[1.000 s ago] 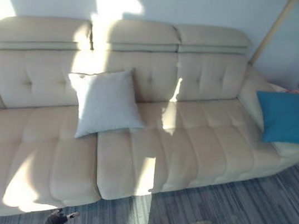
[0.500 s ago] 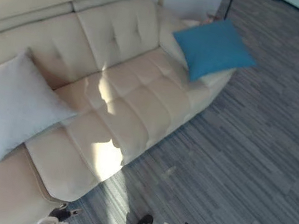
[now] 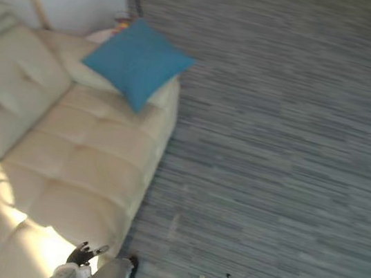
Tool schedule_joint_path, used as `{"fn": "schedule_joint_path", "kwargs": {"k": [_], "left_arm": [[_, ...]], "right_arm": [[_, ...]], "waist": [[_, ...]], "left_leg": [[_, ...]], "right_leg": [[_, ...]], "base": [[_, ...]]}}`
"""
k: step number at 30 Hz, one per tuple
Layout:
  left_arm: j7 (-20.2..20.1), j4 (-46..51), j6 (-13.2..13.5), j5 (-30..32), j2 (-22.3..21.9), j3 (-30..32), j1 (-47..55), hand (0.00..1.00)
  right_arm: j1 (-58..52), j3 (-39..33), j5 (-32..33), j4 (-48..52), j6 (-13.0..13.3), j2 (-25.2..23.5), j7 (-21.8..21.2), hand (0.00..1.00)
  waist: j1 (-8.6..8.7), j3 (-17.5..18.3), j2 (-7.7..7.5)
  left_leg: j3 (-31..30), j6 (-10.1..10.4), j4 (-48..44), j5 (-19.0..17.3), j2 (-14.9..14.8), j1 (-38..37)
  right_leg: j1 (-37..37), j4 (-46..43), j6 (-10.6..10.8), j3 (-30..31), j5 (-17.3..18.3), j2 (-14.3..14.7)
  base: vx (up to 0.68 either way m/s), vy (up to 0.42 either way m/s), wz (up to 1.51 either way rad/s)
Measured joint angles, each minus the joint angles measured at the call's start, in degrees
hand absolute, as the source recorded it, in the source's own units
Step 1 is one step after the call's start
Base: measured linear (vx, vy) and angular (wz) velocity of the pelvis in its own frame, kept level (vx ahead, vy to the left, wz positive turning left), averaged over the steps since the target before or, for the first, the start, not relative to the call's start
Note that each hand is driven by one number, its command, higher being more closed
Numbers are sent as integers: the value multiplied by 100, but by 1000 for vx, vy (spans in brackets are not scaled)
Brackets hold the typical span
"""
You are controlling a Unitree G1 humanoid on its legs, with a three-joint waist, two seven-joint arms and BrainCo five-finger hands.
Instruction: Pick up cushions and gather them together orderly.
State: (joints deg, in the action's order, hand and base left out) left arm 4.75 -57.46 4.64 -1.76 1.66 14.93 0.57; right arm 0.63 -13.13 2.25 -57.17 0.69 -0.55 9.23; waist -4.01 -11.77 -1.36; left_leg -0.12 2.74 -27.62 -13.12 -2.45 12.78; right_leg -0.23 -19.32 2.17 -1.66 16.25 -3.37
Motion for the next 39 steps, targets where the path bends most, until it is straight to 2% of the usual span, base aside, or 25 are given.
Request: {"fn": "schedule_joint_path", "kwargs": {"k": [3,4,6,9,11,13,14,16,17,18,19,20,22,26,27,28,29,30,31,32,33,36,37,38,39], "left_arm": [[19,1,-14,-4,15,-16,-10,0],[23,-9,-37,-3,16,-43,-13,0],[48,-66,-55,-2,45,-126,-10,0],[128,-65,-63,0,55,-132,-10,0],[151,-127,-68,-1,167,-272,5,0],[154,-171,-67,-3,240,-318,21,0],[153,-176,-64,4,325,-322,85,0],[147,-221,-42,49,267,-304,117,0],[136,-111,-34,41,134,-256,112,0],[138,-85,-30,40,108,-228,112,0],[135,-40,-26,36,108,-235,110,0],[139,-41,-25,35,126,-234,110,0],[145,-21,-21,41,192,-248,104,0],[149,75,-20,43,201,-240,36,0],[148,84,-22,44,203,-236,-4,0],[148,93,-17,44,205,-236,-8,0],[148,79,-16,45,194,-236,18,0],[149,58,-15,44,197,-235,34,0],[141,44,-27,47,337,-232,30,0],[127,40,-44,47,428,-232,24,0],[123,33,-46,45,439,-229,23,0],[131,-105,-73,46,447,-234,77,0],[130,-138,-130,47,461,-238,91,0],[130,-148,-133,47,463,-239,92,0],[131,-156,-134,47,463,-239,92,0]], "right_arm": [[28,79,0,21,18,-173,-27,0],[88,198,0,22,29,-207,-42,0],[191,261,-2,-11,31,-202,-71,0],[313,261,-3,-68,31,-143,-82,0],[504,264,-8,-242,57,-3,-81,0],[488,266,-17,-285,40,95,-74,0],[413,267,-14,-361,32,153,-71,0],[494,295,-20,-488,33,363,-78,0],[486,292,-11,-516,33,560,-65,0],[474,275,-2,-527,22,587,-48,0],[433,256,1,-519,10,598,10,0],[411,260,3,-535,3,598,23,0],[342,223,15,-668,2,528,32,0],[342,149,65,-709,-21,497,40,0],[343,12,65,-699,-21,446,43,0],[341,-24,66,-686,-21,421,45,0],[314,-23,66,-677,-11,420,55,0],[292,-23,66,-681,-11,433,56,0],[330,5,66,-663,0,263,54,0],[332,-24,64,-644,37,160,43,0],[332,-26,65,-650,37,150,42,0],[280,-36,50,-657,37,152,22,0],[225,-21,39,-610,42,138,-11,0],[153,-17,31,-475,46,153,-40,0],[147,-15,26,-447,51,162,-43,0]], "waist": [[-131,-17,-50],[-155,-20,-40],[-120,-46,26],[-106,-123,169],[-82,-157,217],[-66,-134,139],[-24,-69,6],[72,-36,209],[42,-82,484],[28,-135,529],[24,-217,618],[21,-235,610],[14,-290,464],[-108,-305,380],[-171,-341,320],[-198,-354,298],[-248,-353,300],[-269,-355,293],[-276,-327,44],[-279,-290,-138],[-283,-286,-170],[-355,-259,-171],[-342,-248,-167],[-278,-243,-161],[-251,-249,-150]], "left_leg": [[604,-141,131,-196,-65,-393],[856,-179,172,-242,-70,-624],[1079,-180,288,-249,-127,-934],[1176,-173,630,-246,-437,-1236],[1263,17,890,-254,-714,-1414],[1316,162,1036,-254,-727,-1614],[1279,320,1066,-347,-703,-1805],[877,316,159,-348,-1031,-1522],[292,2,-1505,102,-1358,-657],[177,-100,-2023,304,-1480,-411],[160,-103,-2932,247,-1660,-44],[199,-77,-3133,176,-1666,37],[591,29,-3122,-69,-1485,254],[1262,35,-809,-127,-874,625],[1343,-21,163,165,-605,606],[1342,-23,465,312,-523,587],[1231,-72,1182,1050,-368,467],[1183,-98,1178,1355,-359,418],[1217,-357,1090,1232,-157,362],[1242,-403,1002,1015,-38,352],[1239,-426,948,947,-9,333],[1300,-473,774,384,82,-149],[1233,-467,759,174,161,-399],[1108,-485,750,29,243,-613],[1054,-491,750,-10,255,-683]], "right_leg": [[-478,-965,325,-230,38,-277],[-794,-1734,463,-679,45,-572],[-983,-2160,263,-1497,130,-964],[-1169,-1663,163,-2020,170,-959],[-1617,-930,219,-1939,-252,-951],[-1659,-411,185,-1801,-706,-970],[-1656,-238,89,-1553,-1207,-945],[-1592,-507,-10,-1638,-917,-667],[-1317,-322,-163,-1744,-791,-335],[-1172,-218,-234,-1775,-755,-224],[-790,24,-439,-1789,-711,2],[-627,128,-468,-1779,-693,51],[-4,615,-447,-1714,-702,128],[525,1240,-423,-1658,-736,153],[735,1419,-357,-1677,-697,105],[800,1449,-310,-1680,-667,85],[998,1481,-99,-1652,-509,114],[1060,1482,-59,-1620,-465,116],[1162,1473,50,-1567,-379,-63],[1184,1376,76,-1586,-366,-201],[1176,1287,81,-1582,-363,-237],[620,-770,349,-1294,-320,-623],[148,-2102,553,-1149,-442,-852],[-277,-3057,525,-1117,-352,-969],[-370,-3216,488,-1124,-304,-975]], "base": [[273,148,-109],[175,85,-81],[240,29,-62],[202,-91,-37],[212,-208,-40],[235,-279,-14],[386,-460,9],[344,-456,1],[235,-325,-16],[309,-337,-24],[255,-226,-17],[423,-298,-24],[407,-239,-21],[398,-52,-13],[420,41,1],[523,106,1],[358,93,-8],[525,111,-5],[446,85,8],[355,60,16],[440,108,17],[416,133,-8],[444,85,20],[371,60,34],[354,19,49]]}}
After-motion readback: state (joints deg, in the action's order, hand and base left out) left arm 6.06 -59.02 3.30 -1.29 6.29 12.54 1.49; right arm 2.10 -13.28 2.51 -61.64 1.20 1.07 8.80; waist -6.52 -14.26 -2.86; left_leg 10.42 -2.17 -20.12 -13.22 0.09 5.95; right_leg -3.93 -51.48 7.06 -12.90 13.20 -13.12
